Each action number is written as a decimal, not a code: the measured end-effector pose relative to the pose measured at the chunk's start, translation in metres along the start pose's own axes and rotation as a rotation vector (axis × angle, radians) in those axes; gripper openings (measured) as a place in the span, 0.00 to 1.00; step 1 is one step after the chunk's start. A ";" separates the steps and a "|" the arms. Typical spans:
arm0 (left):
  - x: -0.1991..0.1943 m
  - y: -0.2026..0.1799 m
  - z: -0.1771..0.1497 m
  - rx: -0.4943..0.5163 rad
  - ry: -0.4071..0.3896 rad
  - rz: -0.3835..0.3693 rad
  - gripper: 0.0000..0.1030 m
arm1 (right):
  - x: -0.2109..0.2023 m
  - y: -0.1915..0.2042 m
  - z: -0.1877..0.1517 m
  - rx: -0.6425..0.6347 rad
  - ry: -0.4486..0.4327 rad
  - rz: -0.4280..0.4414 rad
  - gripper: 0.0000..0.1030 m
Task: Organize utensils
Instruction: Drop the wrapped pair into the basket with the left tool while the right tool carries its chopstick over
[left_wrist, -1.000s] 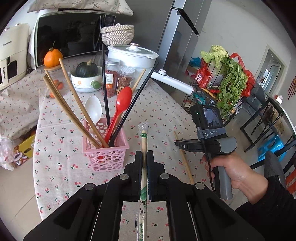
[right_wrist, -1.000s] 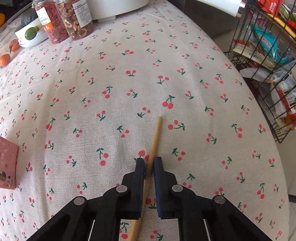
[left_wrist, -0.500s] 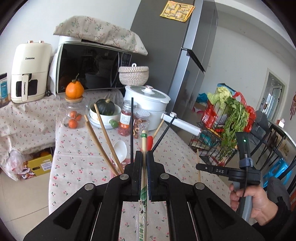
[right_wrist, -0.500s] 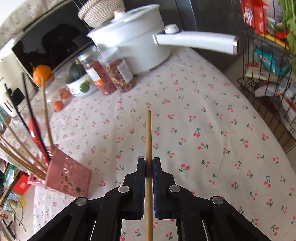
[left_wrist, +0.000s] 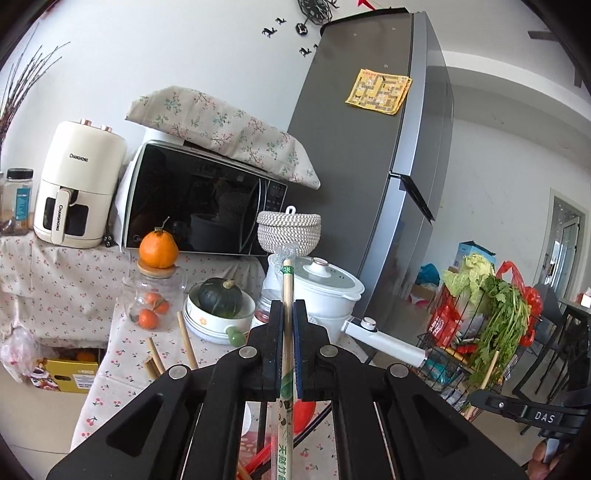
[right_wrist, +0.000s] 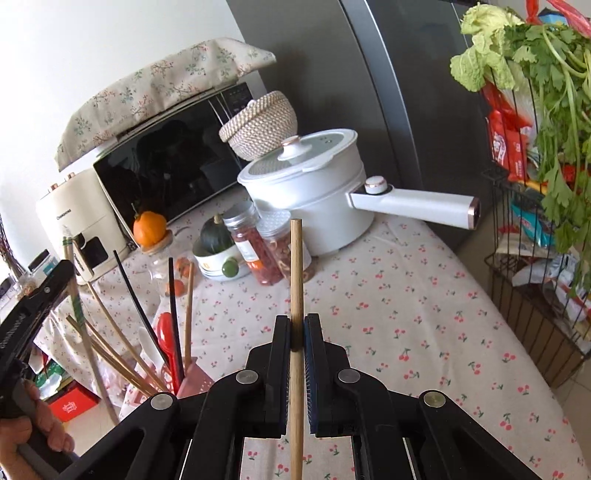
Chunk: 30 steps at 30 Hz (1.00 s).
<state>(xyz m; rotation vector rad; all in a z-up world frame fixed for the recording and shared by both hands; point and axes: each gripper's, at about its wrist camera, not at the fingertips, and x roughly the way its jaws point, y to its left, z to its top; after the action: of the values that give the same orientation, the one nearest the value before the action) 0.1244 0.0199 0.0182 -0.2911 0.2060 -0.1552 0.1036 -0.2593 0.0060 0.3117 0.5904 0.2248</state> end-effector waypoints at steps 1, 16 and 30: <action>0.005 0.000 -0.002 -0.005 -0.015 0.010 0.04 | 0.001 0.000 0.002 0.004 -0.002 0.009 0.06; 0.036 -0.007 -0.045 0.086 -0.123 0.084 0.04 | 0.007 -0.004 0.014 0.031 -0.028 0.051 0.06; 0.001 -0.007 -0.049 0.097 0.135 0.066 0.51 | 0.001 0.014 0.019 0.019 -0.038 0.091 0.06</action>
<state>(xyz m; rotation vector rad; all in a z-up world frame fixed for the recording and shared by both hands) 0.1137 0.0003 -0.0262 -0.1767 0.3407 -0.1196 0.1133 -0.2498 0.0253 0.3607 0.5416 0.3007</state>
